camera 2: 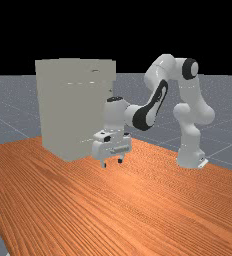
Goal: Open the drawer
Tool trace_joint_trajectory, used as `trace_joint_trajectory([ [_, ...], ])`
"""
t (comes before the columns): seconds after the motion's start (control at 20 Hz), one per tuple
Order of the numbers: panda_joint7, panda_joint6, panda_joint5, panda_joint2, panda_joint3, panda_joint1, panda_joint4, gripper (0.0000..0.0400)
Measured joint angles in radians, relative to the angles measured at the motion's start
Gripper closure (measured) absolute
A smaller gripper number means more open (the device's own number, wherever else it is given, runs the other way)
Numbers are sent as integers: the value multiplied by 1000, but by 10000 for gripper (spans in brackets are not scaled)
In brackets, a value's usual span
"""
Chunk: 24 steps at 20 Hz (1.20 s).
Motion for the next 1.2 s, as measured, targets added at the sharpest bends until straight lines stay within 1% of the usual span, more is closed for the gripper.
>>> trace_joint_trajectory([
  [0.05,8,-12,-17,-1,-10,4,-5,151],
  [0.1,31,-29,-26,1,-22,5,-6,92],
  [0.15,44,-39,-31,1,-30,4,-7,56],
  [0.2,52,-45,-34,1,-35,3,-7,34],
  [0.25,57,-47,-36,1,-37,2,-7,20],
  [0.3,300,-193,-64,-51,-70,34,8,167],
  [0.35,534,-313,-76,-114,-96,62,58,257],
  [0.4,767,-395,-84,-155,-118,86,103,312],
  [0.45,1000,-456,-89,-174,-138,108,138,346],
  [0.5,1232,-504,-90,-179,-157,127,155,367],
  [0.55,1385,-545,-86,-174,-169,137,170,380],
  [0.6,1476,-572,-81,-166,-178,143,181,388],
  [0.7,1560,-602,-72,-157,-185,146,191,395],
  [0.85,1593,-628,-65,-155,-188,147,200,399],
  [1.0,1607,-669,-68,-191,-192,147,229,400],
  [1.2,1613,-777,-87,-249,-205,145,400,400],
])
